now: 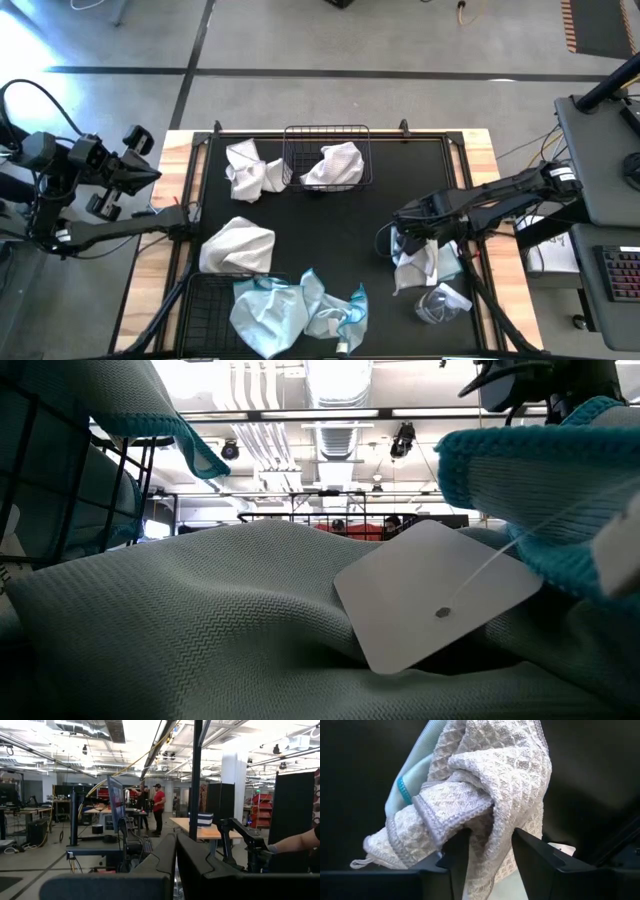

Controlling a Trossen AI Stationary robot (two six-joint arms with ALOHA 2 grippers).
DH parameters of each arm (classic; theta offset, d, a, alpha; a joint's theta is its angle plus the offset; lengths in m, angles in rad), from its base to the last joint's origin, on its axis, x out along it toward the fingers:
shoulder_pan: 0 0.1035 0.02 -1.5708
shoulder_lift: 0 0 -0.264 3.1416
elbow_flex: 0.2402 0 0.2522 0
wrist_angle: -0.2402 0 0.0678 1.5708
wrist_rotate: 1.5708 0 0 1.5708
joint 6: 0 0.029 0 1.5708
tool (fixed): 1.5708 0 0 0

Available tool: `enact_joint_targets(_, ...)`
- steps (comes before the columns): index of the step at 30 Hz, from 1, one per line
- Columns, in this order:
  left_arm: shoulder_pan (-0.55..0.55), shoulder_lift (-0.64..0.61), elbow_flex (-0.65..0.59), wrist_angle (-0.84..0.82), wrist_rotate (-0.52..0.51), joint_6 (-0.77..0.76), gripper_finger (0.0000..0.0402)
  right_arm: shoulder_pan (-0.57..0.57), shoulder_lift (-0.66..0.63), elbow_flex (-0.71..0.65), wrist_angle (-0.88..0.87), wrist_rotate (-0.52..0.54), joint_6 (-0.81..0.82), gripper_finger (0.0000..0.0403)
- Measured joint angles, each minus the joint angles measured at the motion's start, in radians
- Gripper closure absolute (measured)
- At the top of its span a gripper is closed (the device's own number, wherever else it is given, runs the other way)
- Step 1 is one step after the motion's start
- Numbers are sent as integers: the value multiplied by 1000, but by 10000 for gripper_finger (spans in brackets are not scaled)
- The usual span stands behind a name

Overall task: Sort microfiber towel by color & place in baskets
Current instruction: Put the bottom right white microfiber cloth into the top wire basket

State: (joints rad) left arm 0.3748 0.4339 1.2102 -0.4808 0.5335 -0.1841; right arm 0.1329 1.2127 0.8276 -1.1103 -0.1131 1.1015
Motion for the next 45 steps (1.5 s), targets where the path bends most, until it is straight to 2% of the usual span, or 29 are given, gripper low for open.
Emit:
enact_joint_targets(16,0,0,0,0,0,0,402,0,-8,0,1,1,5,390)
enact_joint_targets(31,0,0,0,0,0,0,402,0,-36,29,5,21,42,394)
enact_joint_targets(45,0,0,0,0,0,0,402,0,-142,248,12,245,30,394)
